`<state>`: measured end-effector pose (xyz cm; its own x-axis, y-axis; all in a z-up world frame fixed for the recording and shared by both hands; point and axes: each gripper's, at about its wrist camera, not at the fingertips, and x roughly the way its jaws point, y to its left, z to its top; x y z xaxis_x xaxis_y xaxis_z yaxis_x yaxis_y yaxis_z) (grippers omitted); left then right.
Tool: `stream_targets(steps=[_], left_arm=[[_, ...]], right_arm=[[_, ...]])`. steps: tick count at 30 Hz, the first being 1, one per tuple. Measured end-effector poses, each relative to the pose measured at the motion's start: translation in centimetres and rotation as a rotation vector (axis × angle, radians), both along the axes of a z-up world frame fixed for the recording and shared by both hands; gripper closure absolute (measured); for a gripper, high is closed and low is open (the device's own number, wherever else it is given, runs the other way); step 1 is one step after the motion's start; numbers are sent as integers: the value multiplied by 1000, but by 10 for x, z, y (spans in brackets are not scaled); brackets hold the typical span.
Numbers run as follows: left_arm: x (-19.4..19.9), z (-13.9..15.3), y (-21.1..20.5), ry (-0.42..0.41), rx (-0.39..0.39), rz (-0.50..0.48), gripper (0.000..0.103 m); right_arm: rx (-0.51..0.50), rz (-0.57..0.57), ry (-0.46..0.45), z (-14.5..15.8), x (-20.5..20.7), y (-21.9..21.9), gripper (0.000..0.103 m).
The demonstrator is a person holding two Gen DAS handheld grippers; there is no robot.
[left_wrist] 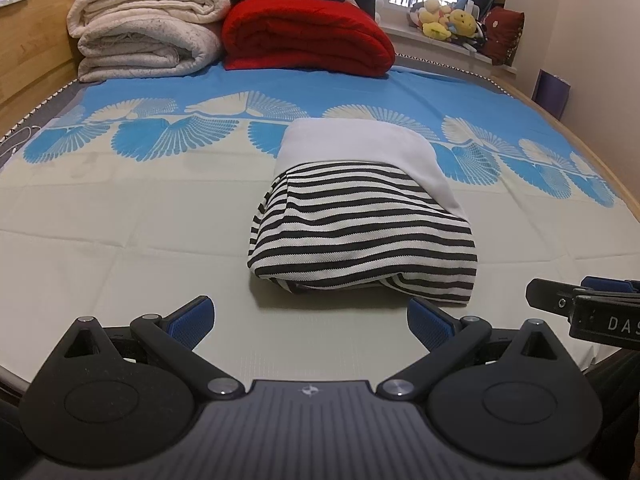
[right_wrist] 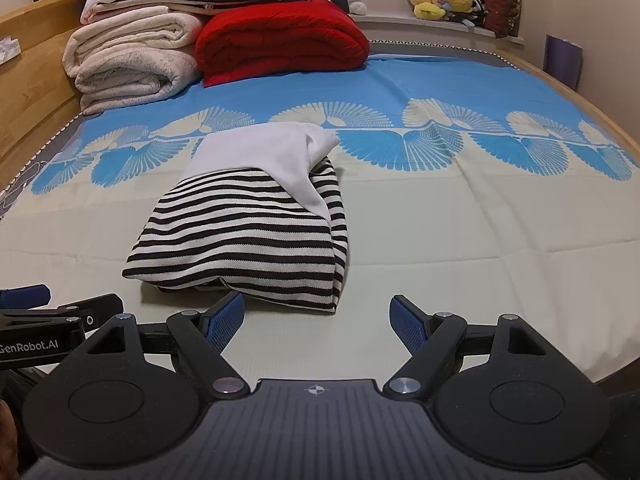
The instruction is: Fold small clothes
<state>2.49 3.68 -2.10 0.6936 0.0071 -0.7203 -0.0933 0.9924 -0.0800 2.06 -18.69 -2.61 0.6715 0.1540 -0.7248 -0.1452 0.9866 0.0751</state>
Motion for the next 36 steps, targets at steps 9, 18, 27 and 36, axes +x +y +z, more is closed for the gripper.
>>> stream_targets(steps=[9,18,27,36], left_arm=[[0,0,-1,0,-1,1,0],[0,0,-1,0,-1,0,0],[0,0,-1,1,-1,1,0],[0,0,-1,1,-2,2,0]], right_arm=[[-3,3,1,0,1,0,22],[-6,4,1,0,1,0,22],[-7,5,2,-1,1,0,22],[-8,7,3,-1,1,0,22]])
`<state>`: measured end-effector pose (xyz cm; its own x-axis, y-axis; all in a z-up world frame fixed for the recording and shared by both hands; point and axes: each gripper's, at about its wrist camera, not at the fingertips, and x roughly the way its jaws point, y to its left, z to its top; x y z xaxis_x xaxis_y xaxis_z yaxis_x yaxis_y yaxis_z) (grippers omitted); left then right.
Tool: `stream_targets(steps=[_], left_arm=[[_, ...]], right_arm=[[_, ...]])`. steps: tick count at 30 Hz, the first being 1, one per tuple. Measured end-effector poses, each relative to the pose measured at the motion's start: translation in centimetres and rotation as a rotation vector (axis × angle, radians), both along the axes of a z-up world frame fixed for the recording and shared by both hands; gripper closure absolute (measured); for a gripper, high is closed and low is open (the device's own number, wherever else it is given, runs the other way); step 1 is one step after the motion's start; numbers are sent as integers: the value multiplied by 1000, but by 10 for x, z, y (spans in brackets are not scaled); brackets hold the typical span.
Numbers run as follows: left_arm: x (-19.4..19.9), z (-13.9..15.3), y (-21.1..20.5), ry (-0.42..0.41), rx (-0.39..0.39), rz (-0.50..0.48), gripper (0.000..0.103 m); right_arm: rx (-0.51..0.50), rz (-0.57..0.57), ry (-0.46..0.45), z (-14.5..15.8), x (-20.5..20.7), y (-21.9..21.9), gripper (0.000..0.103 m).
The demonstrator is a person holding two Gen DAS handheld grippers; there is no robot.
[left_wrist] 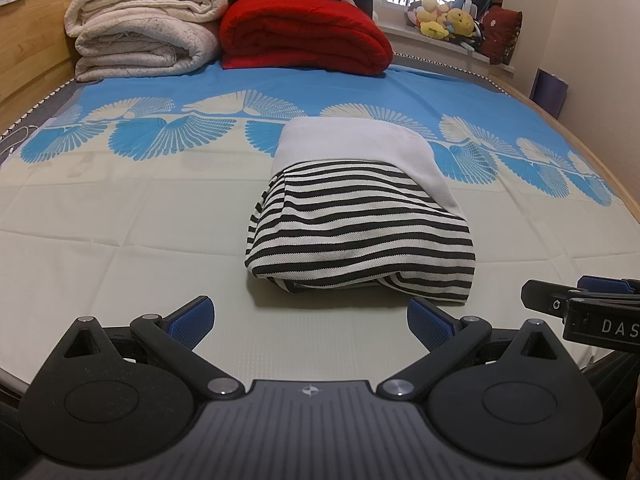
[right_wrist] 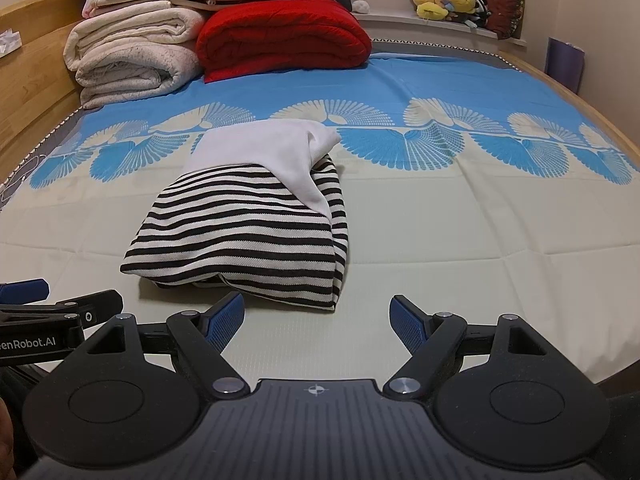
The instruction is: Fold small clothes
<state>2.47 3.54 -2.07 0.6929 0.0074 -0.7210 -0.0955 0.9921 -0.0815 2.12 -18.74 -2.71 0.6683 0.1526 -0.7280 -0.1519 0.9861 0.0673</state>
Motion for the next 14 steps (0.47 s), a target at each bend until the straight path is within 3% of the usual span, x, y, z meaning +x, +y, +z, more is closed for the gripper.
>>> stream_targets(steps=[14], left_arm=[[-3,-2,-5,-9,8,-2,0]], right_arm=[[-1,1,2,-1,0,0,22]])
